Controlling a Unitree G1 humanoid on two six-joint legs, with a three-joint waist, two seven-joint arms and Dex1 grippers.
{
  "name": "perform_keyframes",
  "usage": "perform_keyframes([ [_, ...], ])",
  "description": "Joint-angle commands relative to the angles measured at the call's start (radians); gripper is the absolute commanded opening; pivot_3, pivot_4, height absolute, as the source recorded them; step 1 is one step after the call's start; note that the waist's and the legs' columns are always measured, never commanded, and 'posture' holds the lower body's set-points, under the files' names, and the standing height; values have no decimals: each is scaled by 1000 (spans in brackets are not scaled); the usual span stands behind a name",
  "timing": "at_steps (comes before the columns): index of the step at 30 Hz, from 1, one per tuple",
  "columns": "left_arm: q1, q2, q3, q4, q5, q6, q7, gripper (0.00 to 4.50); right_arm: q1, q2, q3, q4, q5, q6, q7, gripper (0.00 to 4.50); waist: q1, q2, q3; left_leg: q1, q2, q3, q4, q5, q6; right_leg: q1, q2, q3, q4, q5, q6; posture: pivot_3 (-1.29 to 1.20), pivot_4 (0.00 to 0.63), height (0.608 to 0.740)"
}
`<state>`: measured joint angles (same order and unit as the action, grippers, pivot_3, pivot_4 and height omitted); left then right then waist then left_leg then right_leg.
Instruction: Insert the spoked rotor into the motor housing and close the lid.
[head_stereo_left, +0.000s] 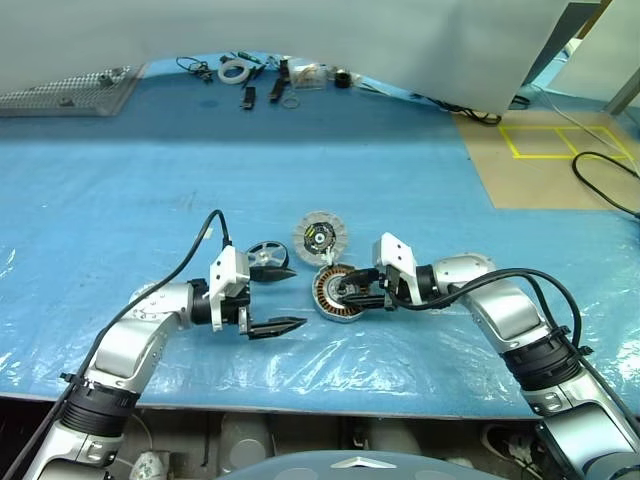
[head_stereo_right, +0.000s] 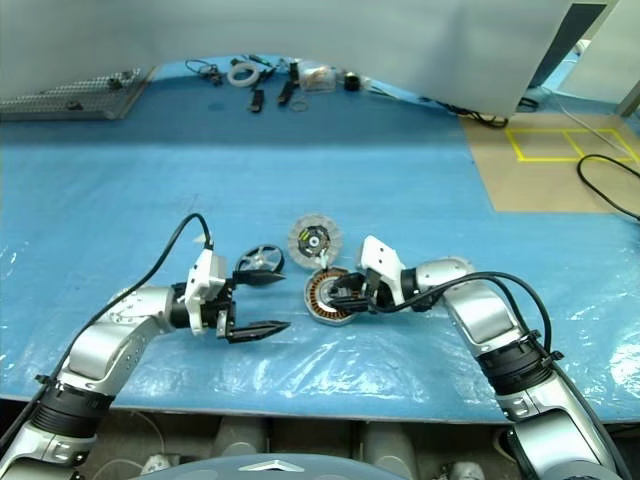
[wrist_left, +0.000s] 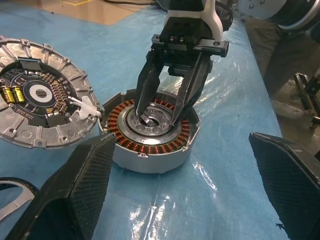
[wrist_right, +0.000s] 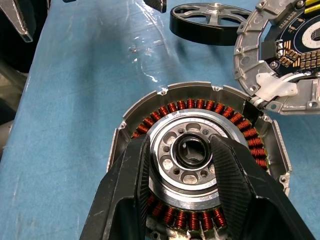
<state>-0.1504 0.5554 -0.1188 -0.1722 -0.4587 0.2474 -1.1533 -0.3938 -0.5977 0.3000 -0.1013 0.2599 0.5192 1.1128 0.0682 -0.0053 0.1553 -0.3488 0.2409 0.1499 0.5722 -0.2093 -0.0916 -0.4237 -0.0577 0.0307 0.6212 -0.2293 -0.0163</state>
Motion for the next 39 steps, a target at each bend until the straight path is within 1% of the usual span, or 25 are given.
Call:
perform_keyframes([
  [1,2,-3,1,2,0,-23,-10,4500,-19,-8,-36,-32,26,12,2,1987,0,0,0,0,0,0,0,0,0,0,0,0,0,0,0,0,150,740],
  [8,0,-7,2,34,3,-45,-21,4500,-67,-9,-107,-111,119,113,-5,1987,0,0,0,0,0,0,0,0,0,0,0,0,0,0,0,0,150,740],
  [10,-2,-9,1,44,6,-52,-24,4500,-70,-13,-109,-131,129,126,-4,1987,0,0,0,0,0,0,0,0,0,0,0,0,0,0,0,0,150,740],
  [13,-3,-12,0,52,9,-59,-28,4500,-58,-19,-93,-145,124,125,-2,1369,1,0,0,0,0,0,0,0,0,0,0,0,0,0,0,0,150,740],
  [14,-4,-13,0,54,10,-61,-29,4500,-48,-20,-81,-144,115,116,1,1030,1,0,0,0,0,0,0,0,0,0,0,0,0,0,0,0,150,740],
  [15,-5,-13,0,56,10,-62,-30,4500,-37,-22,-63,-138,96,96,5,789,1,0,0,0,0,0,0,0,0,0,0,0,0,0,0,0,150,740],
  [17,-6,-14,-1,57,11,-62,-31,4500,-25,-17,-43,-116,84,85,5,85,1,0,0,0,0,0,0,0,0,0,0,0,0,0,0,0,150,740],
  [22,4,-9,-2,32,9,-51,-25,4500,-42,6,-34,-43,63,54,-12,34,0,0,0,0,0,0,0,0,0,0,0,0,0,0,0,0,150,740],
  [39,2,-5,1,-18,1,-7,-4,4500,-40,43,-5,5,23,22,-37,34,0,0,0,0,0,0,0,0,0,0,0,0,0,0,0,0,150,740],
])
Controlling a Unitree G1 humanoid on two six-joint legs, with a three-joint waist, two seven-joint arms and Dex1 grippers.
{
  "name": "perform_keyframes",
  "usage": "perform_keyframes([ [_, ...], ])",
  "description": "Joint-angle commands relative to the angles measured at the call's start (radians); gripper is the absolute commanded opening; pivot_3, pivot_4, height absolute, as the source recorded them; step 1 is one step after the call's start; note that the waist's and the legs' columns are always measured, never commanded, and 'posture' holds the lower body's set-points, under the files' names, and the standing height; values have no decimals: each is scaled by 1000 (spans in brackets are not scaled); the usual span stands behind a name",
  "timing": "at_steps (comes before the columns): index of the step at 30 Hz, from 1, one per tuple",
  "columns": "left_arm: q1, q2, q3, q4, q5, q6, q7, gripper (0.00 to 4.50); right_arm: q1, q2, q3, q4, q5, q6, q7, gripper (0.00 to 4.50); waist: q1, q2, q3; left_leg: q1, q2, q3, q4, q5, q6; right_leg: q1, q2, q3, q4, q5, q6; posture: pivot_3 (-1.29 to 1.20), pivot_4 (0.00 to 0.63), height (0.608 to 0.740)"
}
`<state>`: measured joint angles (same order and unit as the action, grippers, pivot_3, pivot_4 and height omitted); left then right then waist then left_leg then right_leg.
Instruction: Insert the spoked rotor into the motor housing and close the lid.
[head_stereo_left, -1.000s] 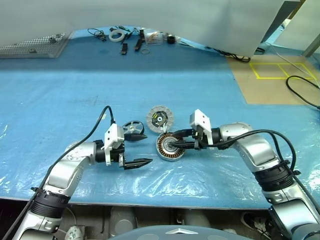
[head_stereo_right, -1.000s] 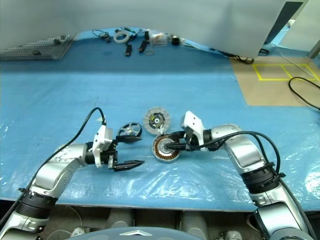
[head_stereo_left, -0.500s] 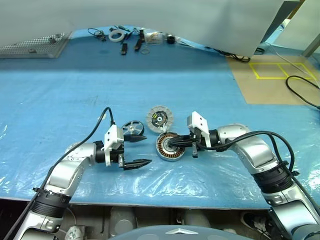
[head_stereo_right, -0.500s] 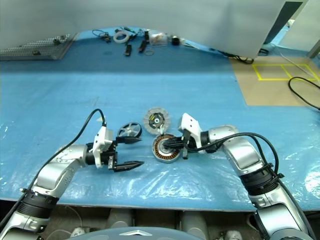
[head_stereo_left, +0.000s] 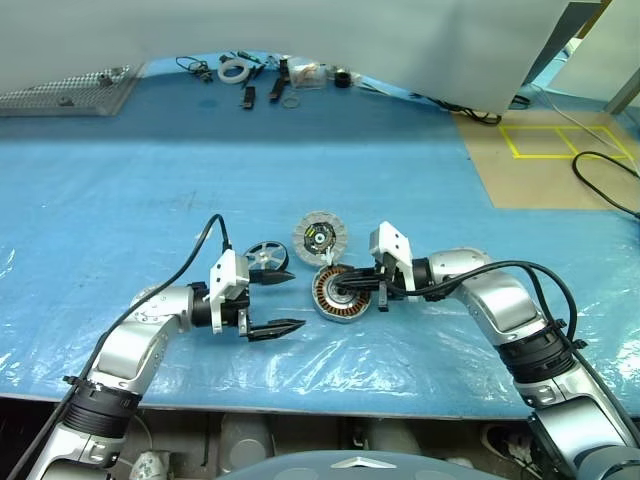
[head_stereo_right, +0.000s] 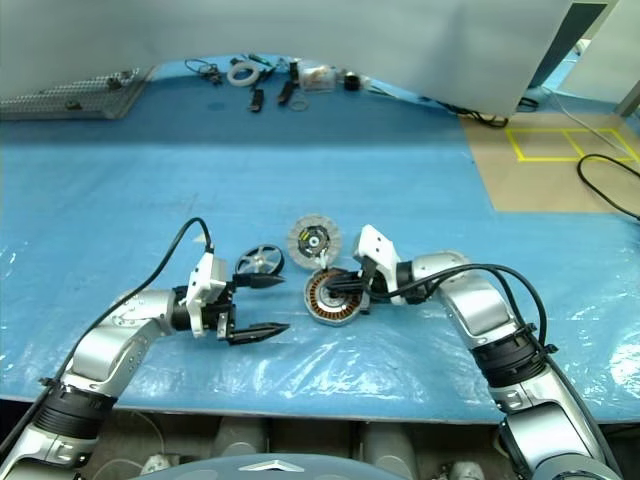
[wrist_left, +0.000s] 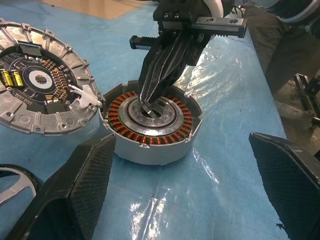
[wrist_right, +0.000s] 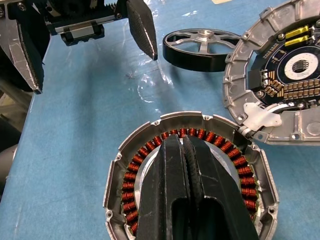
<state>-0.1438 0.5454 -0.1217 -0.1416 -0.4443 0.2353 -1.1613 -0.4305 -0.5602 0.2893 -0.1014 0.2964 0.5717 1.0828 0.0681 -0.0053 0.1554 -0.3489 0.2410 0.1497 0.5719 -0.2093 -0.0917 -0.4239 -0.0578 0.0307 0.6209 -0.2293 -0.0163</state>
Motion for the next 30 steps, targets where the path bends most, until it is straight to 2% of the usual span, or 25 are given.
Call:
perform_keyframes([
  [1,-6,4,4,-52,-15,9,6,4500,-2,9,6,15,-18,-34,-10,34,0,0,0,0,0,0,0,0,0,0,0,0,0,0,0,0,150,740],
  [13,-14,5,10,-57,-16,23,12,4500,11,60,26,58,-66,-71,-51,34,-1,0,0,0,0,0,0,0,0,0,0,0,0,0,0,0,150,740],
  [21,-14,7,12,-52,-13,19,12,4500,4,45,28,70,-79,-91,-30,34,0,0,0,0,0,0,0,0,0,0,0,0,0,0,0,0,150,740],
  [30,-14,5,12,-60,-11,19,20,4500,56,41,81,202,-170,-155,-68,34,0,-1,-1,1,0,0,0,0,0,3,0,0,0,0,0,0,150,740],
])
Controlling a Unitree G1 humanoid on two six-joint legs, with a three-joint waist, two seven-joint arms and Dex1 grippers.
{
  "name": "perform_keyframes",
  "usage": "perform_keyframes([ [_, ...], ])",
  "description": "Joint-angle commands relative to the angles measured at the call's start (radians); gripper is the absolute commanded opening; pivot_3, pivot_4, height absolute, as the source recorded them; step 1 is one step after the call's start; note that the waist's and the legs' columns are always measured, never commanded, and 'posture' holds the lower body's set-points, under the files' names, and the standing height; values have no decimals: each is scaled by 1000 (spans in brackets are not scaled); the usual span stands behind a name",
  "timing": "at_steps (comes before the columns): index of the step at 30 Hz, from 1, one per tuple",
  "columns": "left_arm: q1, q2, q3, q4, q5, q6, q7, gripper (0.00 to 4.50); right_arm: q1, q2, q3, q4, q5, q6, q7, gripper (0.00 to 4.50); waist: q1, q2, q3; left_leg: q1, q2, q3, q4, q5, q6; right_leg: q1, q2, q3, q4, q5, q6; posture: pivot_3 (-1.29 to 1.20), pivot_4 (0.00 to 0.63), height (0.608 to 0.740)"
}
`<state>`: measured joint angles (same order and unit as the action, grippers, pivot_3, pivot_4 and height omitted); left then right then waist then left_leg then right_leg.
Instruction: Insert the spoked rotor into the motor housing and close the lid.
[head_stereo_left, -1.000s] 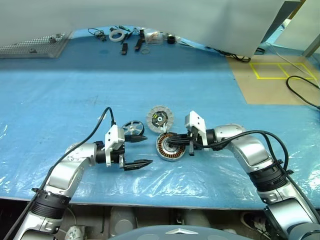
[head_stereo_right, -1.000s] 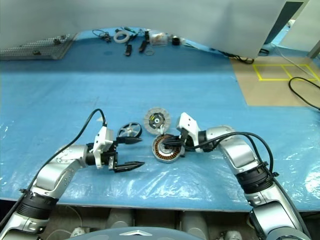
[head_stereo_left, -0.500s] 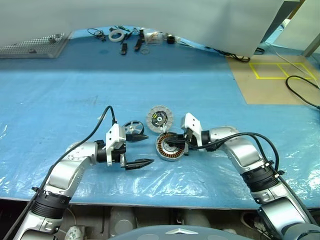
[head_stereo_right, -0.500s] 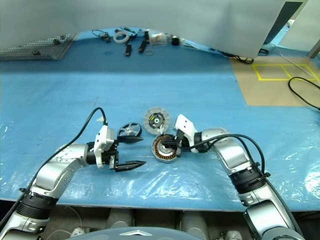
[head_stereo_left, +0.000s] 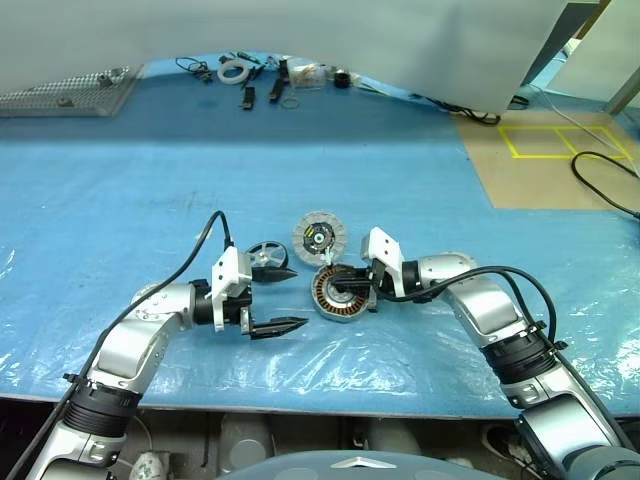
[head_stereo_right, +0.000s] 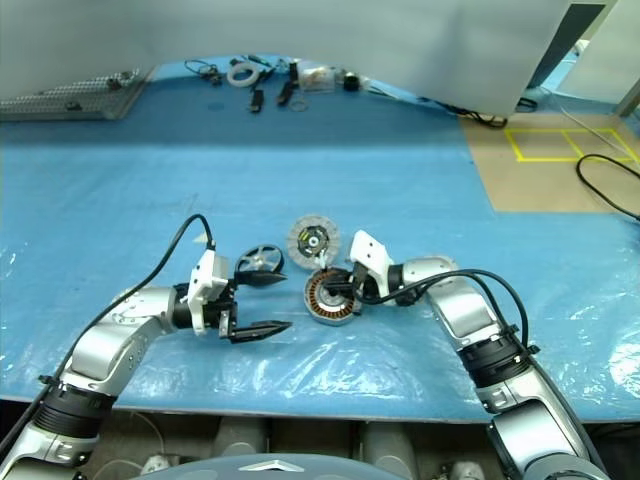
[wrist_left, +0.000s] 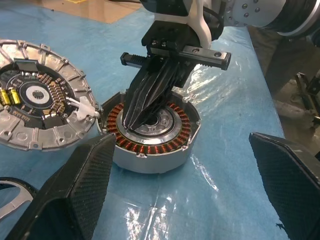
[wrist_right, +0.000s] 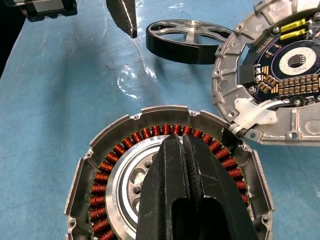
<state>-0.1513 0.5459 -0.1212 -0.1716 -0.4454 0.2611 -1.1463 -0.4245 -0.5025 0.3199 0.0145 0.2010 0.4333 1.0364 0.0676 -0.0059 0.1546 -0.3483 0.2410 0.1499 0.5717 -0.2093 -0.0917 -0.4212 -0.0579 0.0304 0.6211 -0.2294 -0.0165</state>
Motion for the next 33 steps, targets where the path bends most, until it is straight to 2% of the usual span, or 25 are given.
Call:
perform_keyframes([
  [1,-6,4,12,-29,-9,-7,6,4500,63,-26,62,99,-89,-27,-21,34,0,-1,-1,1,0,0,0,0,0,1,0,0,0,0,0,0,150,740],
  [5,-4,7,14,-36,-11,-2,13,4500,89,-43,67,100,-97,-40,-13,34,1,-2,-3,7,0,0,0,0,0,8,-1,0,-1,0,0,0,150,740],
  [9,-3,11,16,-37,-13,-1,15,4500,79,-29,14,5,2,23,17,34,3,-3,-3,14,0,0,-1,-1,1,15,-3,1,-4,-1,0,0,150,740],
  [15,-12,9,18,-33,-17,2,18,4500,1,-4,-75,-61,99,90,11,34,-1,-3,-3,10,0,0,-7,0,0,11,-1,0,-11,-1,0,0,150,740],
  [20,-13,12,19,-31,-20,6,14,4500,-25,-9,-126,-155,158,159,-7,34,-1,-3,-3,-1,0,0,-7,0,0,-1,0,0,-8,2,4,0,150,740],
  [27,-24,22,39,-33,-31,8,11,4500,10,-90,-222,-284,203,211,-37,34,3,-3,-2,-1,0,0,-9,0,0,-1,0,0,-8,2,5,0,150,740],
  [33,-26,46,75,-6,-32,0,11,4500,129,-179,-322,-402,254,263,-65,34,3,-3,-2,0,0,0,-8,0,0,-1,0,0,-8,2,5,0,150,740],
])
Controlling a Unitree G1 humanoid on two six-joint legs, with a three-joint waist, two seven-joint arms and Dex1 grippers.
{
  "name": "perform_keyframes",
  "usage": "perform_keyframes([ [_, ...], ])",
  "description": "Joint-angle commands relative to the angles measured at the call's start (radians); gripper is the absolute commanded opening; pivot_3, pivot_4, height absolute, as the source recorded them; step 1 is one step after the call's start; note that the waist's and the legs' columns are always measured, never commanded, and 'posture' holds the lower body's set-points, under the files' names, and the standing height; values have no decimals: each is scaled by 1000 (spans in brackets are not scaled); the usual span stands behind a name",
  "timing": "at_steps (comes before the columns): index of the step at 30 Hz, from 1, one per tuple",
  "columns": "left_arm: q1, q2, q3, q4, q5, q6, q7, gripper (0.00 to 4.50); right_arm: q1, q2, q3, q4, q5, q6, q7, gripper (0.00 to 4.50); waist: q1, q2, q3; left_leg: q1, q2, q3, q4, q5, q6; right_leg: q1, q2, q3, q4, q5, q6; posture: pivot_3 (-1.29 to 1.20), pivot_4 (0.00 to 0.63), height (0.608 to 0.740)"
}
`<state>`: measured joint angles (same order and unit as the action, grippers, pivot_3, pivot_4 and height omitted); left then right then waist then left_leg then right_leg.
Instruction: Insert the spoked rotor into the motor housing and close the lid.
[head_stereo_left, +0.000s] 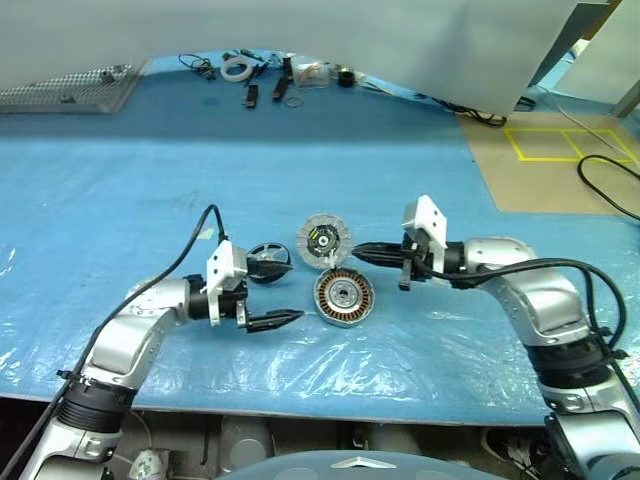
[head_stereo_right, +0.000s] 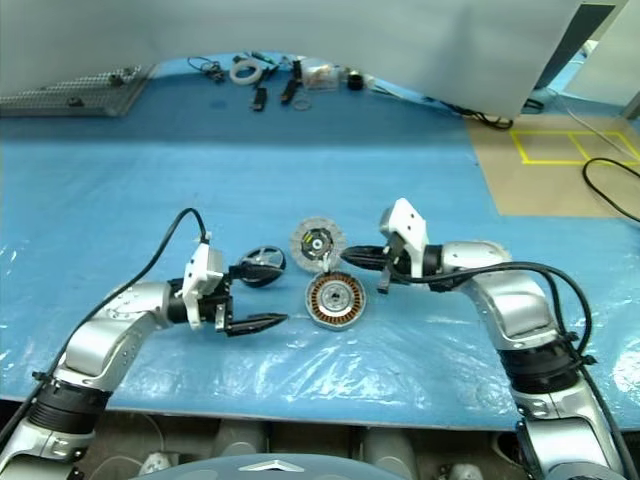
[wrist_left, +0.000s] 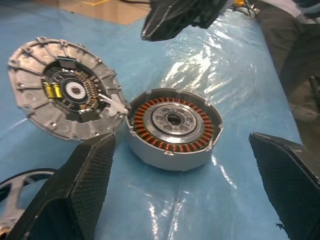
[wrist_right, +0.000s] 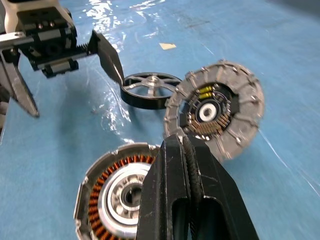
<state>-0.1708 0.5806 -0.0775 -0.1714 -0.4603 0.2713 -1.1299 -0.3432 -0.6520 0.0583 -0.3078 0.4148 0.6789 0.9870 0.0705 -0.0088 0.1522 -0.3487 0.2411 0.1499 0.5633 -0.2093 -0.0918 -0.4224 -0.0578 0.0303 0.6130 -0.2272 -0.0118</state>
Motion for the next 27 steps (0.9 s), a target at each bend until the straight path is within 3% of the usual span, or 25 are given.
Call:
perform_keyframes([
  [1,-5,13,34,-4,-18,-8,-4,4500,71,-33,-76,-97,49,27,-27,34,0,0,0,0,0,0,0,0,0,0,0,0,0,0,0,0,150,740],
  [9,-1,-2,6,-21,-23,3,-13,4500,109,37,-26,-148,79,61,-114,34,-3,0,0,1,0,0,0,0,0,0,0,0,0,-1,-1,0,150,740],
  [17,12,-4,-11,-39,-21,4,-20,4500,61,49,104,-37,22,2,-69,34,-2,0,0,0,0,0,2,0,0,0,0,0,0,0,-1,0,150,740],
  [27,35,-12,-11,-62,-17,4,0,4500,16,83,155,84,-20,-58,-49,34,-2,0,0,0,0,0,2,0,0,0,0,0,1,0,0,0,150,740],
])
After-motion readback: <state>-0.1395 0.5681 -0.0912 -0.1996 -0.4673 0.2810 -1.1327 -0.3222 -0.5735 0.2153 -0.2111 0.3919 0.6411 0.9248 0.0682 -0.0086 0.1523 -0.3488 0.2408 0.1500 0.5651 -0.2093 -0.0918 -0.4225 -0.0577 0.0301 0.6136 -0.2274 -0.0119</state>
